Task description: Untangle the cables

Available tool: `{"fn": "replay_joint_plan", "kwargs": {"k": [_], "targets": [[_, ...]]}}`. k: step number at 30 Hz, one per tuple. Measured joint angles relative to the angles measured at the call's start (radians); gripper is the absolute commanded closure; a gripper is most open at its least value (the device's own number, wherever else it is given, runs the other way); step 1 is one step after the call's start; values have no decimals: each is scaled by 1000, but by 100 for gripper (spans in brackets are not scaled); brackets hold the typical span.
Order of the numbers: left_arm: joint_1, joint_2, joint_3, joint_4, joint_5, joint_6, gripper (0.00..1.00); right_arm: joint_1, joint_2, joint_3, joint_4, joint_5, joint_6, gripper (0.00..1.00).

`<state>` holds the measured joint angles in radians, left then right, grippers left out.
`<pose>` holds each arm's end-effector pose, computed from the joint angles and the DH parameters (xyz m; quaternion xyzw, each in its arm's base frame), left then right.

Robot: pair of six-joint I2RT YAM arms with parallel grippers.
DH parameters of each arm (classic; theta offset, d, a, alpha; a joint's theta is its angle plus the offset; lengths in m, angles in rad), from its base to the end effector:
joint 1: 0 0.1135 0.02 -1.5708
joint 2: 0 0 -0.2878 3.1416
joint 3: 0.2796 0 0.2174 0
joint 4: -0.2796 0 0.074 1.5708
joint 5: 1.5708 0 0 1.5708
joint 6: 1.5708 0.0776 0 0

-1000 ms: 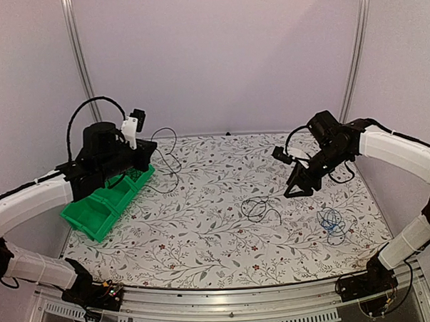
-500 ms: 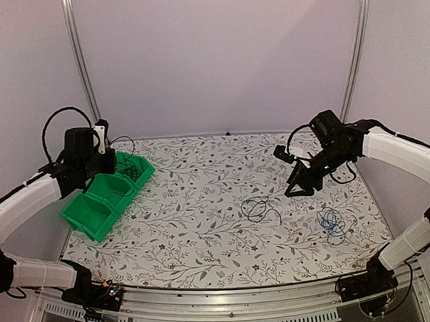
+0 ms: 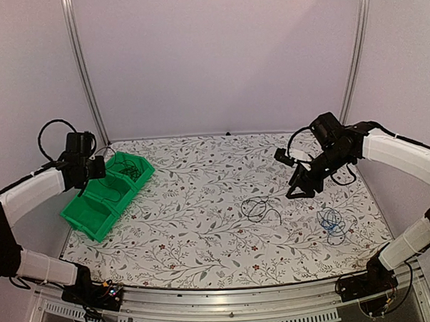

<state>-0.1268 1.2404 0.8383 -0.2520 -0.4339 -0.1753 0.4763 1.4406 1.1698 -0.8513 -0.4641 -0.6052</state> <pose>0.2591 -0.0001 0.2713 -0.1164 0.8732 0.1258 0.4562 0.2171 0.1511 0.2716 -0.5323 0.7871 0.2098 0.2305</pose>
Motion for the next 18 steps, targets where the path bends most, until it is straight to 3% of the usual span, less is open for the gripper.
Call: {"fn": "replay_joint_plan", "kwargs": {"k": [18], "targets": [[78, 174, 0, 41, 54, -55, 100, 0, 0, -2, 0, 37, -14, 43]]}}
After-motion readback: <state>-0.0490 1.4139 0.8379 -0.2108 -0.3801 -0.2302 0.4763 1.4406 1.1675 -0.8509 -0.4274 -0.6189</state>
